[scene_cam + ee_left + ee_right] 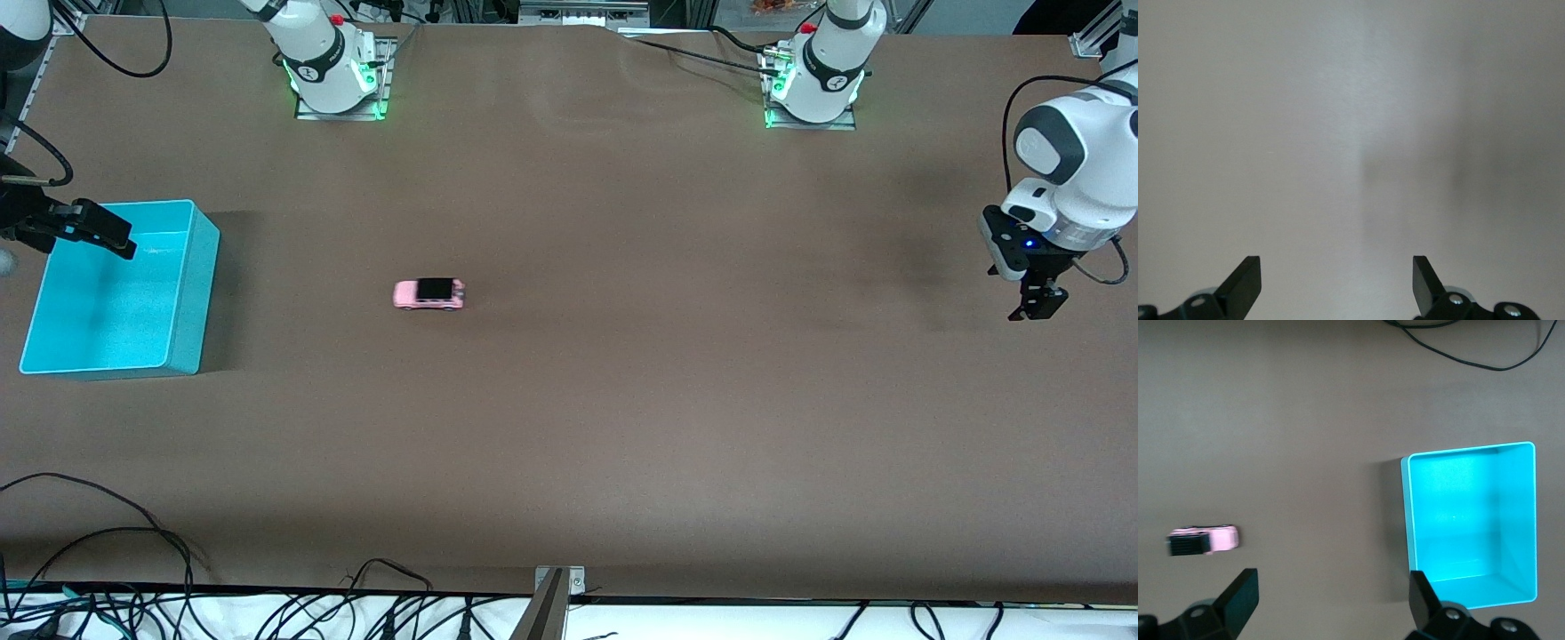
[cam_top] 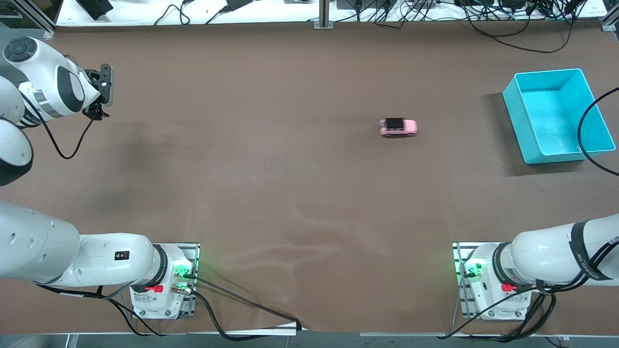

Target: Wind and store pink jeep toy

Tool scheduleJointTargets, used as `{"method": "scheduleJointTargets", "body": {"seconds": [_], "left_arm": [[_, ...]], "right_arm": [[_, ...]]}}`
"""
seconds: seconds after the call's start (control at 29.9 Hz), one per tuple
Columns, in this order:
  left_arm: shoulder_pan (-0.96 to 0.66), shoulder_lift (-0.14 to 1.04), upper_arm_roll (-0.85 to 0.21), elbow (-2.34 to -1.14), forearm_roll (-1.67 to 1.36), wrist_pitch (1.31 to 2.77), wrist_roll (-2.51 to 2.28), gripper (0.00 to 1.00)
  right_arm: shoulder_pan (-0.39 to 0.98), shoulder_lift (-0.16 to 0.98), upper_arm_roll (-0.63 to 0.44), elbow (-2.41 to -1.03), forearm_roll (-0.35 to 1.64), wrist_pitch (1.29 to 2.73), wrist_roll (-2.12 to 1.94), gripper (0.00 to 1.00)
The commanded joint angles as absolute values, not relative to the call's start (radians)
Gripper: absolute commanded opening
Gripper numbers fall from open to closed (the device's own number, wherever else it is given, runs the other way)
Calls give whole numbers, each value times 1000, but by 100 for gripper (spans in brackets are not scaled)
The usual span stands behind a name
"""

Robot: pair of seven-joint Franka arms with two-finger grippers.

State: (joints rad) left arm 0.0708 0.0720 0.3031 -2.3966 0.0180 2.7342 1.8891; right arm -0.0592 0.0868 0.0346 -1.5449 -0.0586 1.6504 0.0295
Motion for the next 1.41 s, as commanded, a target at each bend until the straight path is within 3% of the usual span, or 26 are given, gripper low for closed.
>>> {"method": "scheduleJointTargets", "body": {"seconds": [0.0,0.27,0.6,0.87,1.37], "left_arm": [[67,-11,285,-2408,0,2703,1904,100],[67,-51,284,-2366,0,2648,1882,100],[67,-51,275,-2198,5,2378,1665,100],[68,-81,275,-2175,-2,2330,1490,100],[64,-83,189,-1958,11,1978,1129,100]], "right_arm": [[-57,90,38,-1532,-80,1649,29,100],[-57,89,38,-1532,-80,1649,29,100],[-57,89,38,-1531,-75,1649,37,100],[-34,87,38,-1532,-78,1647,40,100],[-43,123,29,-1536,-66,1634,55,100]]}}
